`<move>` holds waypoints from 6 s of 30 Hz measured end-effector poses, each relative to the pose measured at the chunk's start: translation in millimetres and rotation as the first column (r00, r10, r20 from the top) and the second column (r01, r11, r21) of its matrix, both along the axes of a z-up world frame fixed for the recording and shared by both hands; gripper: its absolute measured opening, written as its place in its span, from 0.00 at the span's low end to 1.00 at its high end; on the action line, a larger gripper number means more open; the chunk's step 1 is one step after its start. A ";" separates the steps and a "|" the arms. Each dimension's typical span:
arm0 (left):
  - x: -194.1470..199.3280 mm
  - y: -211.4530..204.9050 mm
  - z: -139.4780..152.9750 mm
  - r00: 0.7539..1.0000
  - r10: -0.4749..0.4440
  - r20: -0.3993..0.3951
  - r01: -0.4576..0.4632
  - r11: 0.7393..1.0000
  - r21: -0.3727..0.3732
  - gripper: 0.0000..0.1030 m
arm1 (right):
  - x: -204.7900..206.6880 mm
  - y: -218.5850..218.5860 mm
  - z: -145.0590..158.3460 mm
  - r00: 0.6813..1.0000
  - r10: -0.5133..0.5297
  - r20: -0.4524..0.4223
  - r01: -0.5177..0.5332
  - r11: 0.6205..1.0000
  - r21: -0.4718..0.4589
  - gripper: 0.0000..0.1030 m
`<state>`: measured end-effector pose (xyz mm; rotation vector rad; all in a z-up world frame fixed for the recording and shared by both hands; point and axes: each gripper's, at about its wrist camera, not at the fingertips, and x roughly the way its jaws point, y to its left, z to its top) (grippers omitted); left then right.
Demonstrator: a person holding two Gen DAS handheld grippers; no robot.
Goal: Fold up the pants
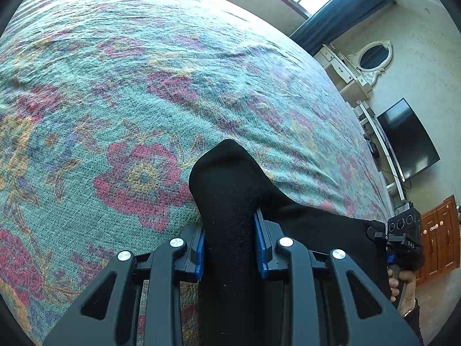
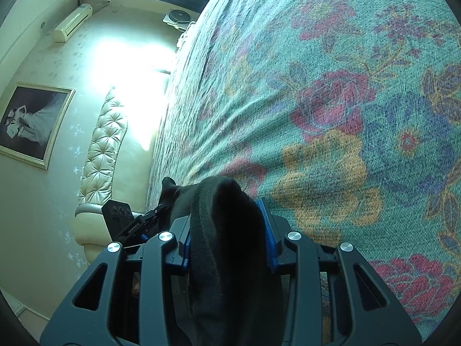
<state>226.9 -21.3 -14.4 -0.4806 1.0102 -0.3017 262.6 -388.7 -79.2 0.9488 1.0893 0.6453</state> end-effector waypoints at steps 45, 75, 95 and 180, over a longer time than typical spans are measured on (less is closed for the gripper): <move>-94.1 37.6 -25.3 0.999 -0.034 -0.026 0.026 0.964 -0.263 0.76 | -101.3 -9.2 -21.7 0.999 -0.036 -0.038 0.040 0.991 0.125 0.80; -104.3 11.3 -20.2 1.000 -0.003 0.019 0.006 0.987 -0.162 0.37 | -122.1 -9.4 -29.4 0.997 -0.061 -0.040 0.063 0.996 0.070 0.34; -110.6 12.6 -20.1 1.000 -0.010 0.021 0.013 0.988 -0.152 0.36 | -131.9 -9.7 -22.9 0.998 -0.051 -0.032 0.053 0.996 0.065 0.34; -91.4 42.4 -22.6 0.997 -0.072 -0.005 0.069 0.976 -0.207 0.49 | -164.5 -49.1 -46.0 0.999 -0.040 -0.029 0.044 0.987 0.153 0.43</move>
